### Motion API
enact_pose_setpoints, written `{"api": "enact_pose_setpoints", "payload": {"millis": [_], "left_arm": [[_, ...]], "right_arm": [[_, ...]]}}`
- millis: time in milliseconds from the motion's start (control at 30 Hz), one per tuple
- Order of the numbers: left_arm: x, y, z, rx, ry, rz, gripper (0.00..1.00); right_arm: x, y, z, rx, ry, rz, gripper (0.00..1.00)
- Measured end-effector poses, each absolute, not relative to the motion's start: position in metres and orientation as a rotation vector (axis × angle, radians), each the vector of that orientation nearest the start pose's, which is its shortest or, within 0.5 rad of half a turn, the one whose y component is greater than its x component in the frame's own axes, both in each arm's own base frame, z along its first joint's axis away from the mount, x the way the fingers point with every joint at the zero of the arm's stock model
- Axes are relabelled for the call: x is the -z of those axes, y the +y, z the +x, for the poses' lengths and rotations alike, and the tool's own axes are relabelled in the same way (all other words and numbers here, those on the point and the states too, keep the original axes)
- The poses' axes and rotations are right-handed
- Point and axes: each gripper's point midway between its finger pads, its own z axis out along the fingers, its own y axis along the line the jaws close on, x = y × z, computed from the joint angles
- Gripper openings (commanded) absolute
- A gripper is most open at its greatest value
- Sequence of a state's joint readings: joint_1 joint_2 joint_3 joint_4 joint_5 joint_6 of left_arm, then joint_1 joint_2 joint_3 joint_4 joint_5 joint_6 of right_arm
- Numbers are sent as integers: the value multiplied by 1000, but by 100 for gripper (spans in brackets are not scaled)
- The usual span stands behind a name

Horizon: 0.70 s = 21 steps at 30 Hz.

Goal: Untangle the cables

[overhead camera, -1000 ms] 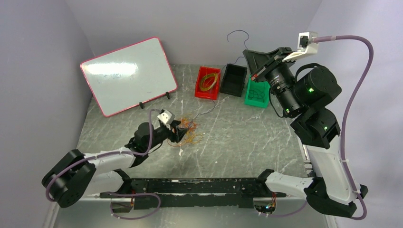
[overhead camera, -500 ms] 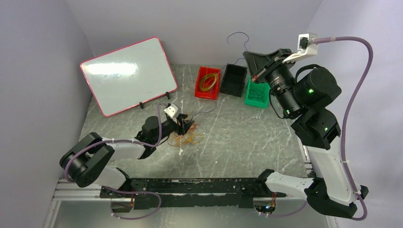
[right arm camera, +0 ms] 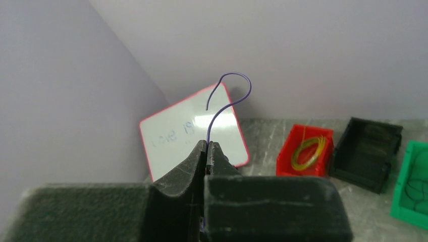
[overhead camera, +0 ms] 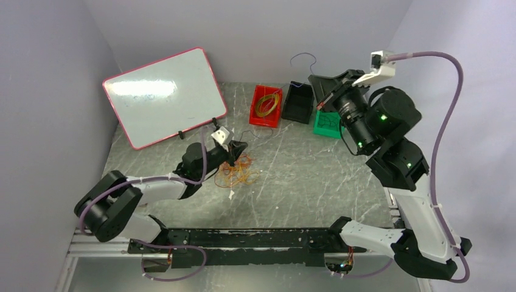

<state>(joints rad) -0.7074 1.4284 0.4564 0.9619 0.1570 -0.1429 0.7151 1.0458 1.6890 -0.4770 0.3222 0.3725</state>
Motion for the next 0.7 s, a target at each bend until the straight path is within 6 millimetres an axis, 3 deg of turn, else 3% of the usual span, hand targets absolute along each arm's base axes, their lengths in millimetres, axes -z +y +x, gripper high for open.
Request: {"api": "enact_pose_setpoints", "payload": {"millis": [167, 400, 600, 700], "left_arm": [[-209, -292, 292, 775, 1442, 575, 7], [-277, -277, 284, 716, 1344, 588, 7], [-317, -265, 294, 600, 1377, 583, 7], [-319, -262, 297, 568, 1414, 592, 7]], "right_arm": [[-492, 164, 269, -585, 1557, 74, 0], [-382, 181, 297, -449, 1791, 75, 0], [-289, 200, 301, -418, 1984, 36, 0], [-262, 205, 299, -424, 2036, 27, 0]]}}
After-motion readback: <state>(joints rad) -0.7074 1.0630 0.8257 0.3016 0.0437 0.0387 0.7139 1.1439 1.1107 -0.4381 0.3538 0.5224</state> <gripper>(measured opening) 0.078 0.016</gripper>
